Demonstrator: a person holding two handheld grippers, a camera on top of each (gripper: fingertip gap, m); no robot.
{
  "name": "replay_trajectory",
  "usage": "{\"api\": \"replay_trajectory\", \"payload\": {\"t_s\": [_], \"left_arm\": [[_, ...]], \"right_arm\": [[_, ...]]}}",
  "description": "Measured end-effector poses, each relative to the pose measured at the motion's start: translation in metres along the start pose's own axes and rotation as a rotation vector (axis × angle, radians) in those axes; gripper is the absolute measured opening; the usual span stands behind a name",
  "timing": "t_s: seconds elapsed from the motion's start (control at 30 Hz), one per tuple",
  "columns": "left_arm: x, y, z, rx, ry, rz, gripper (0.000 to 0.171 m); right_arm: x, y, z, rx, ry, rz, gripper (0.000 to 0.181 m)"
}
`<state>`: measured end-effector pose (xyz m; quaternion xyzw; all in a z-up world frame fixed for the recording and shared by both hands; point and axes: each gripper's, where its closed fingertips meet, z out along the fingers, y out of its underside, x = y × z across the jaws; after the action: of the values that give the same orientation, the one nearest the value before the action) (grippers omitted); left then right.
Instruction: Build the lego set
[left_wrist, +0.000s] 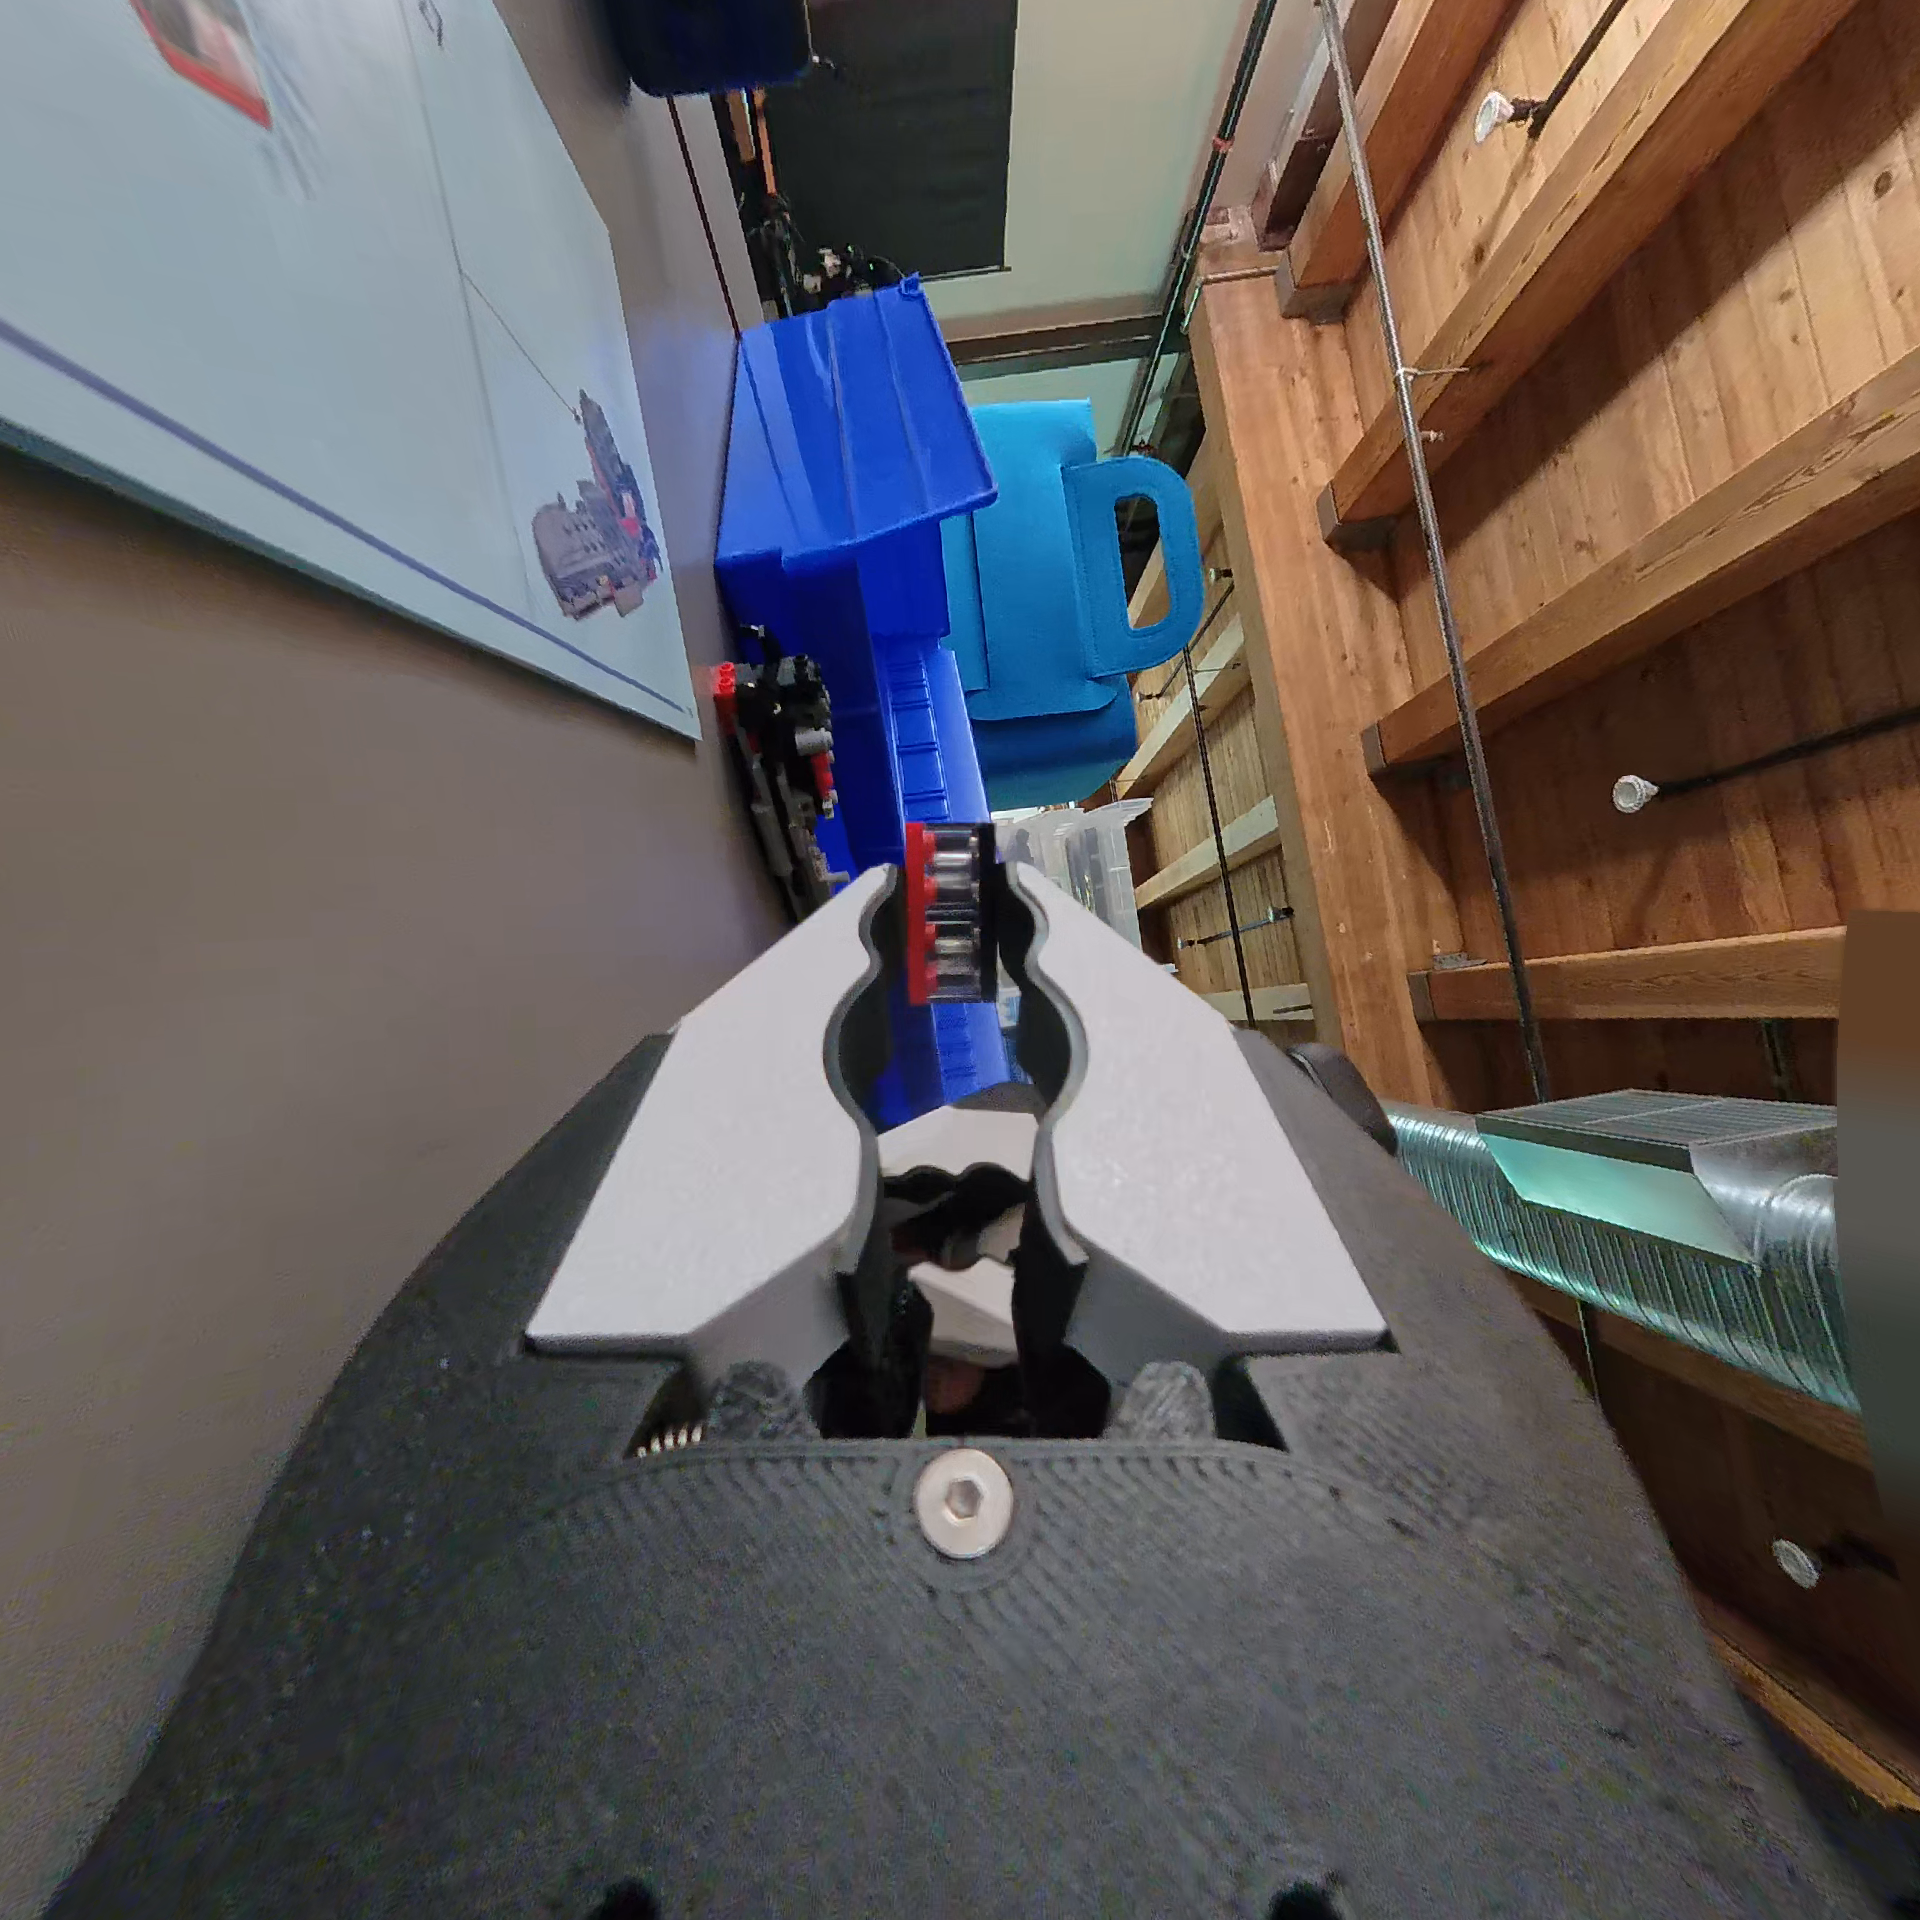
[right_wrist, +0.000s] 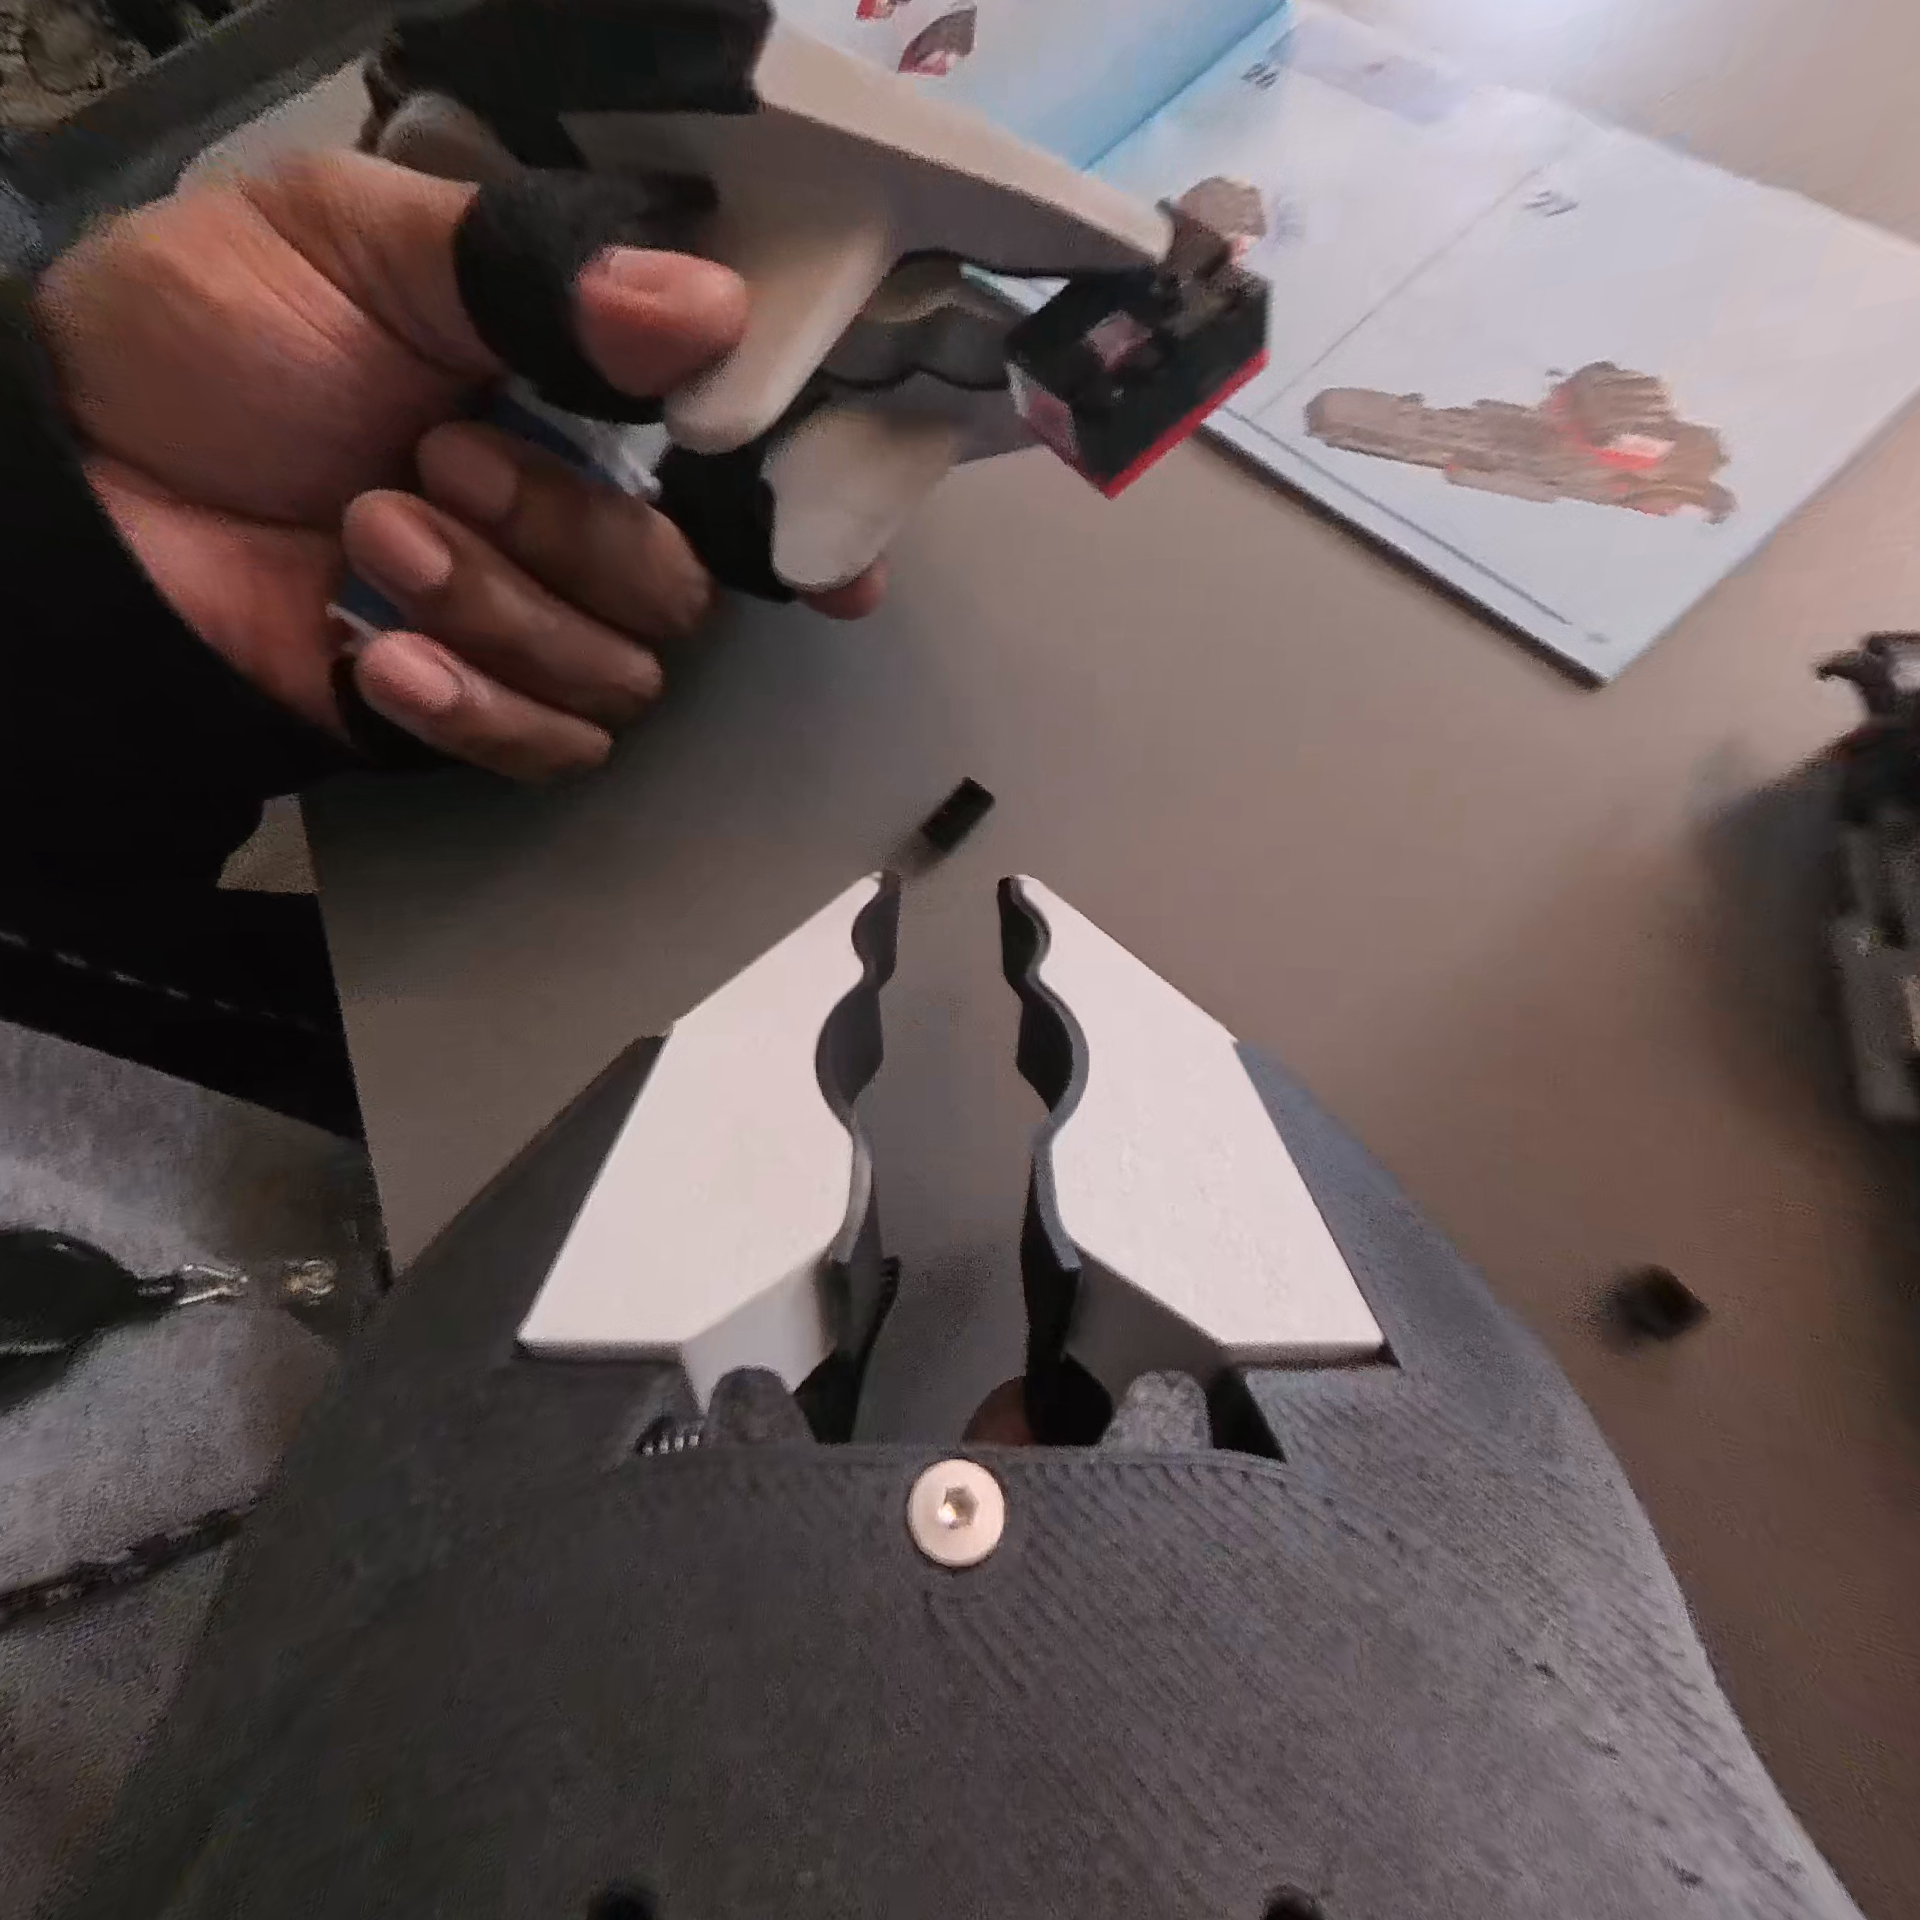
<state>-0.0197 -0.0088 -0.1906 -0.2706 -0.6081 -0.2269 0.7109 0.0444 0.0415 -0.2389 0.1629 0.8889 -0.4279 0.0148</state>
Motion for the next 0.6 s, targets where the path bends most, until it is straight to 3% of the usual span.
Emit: {"api": "replay_trajectory", "payload": {"t_s": [0.17,0.27,0.43,0.6], "left_arm": [[0.000,-0.010,-0.006,0.028,-0.003,0.004,0.017],[0.000,-0.011,-0.007,0.033,0.002,0.000,0.017],[0.000,-0.011,-0.008,0.030,0.007,-0.005,0.017],[0.000,-0.011,-0.008,0.029,0.009,-0.010,0.017]], "right_arm": [[-0.005,-0.001,0.023,-0.062,0.061,-0.044,0.025],[0.000,-0.005,0.026,-0.062,0.110,-0.080,0.009],[0.008,-0.032,0.011,0.079,0.131,-0.083,0.010],[0.020,-0.031,-0.004,0.117,0.142,-0.025,0.022]]}}
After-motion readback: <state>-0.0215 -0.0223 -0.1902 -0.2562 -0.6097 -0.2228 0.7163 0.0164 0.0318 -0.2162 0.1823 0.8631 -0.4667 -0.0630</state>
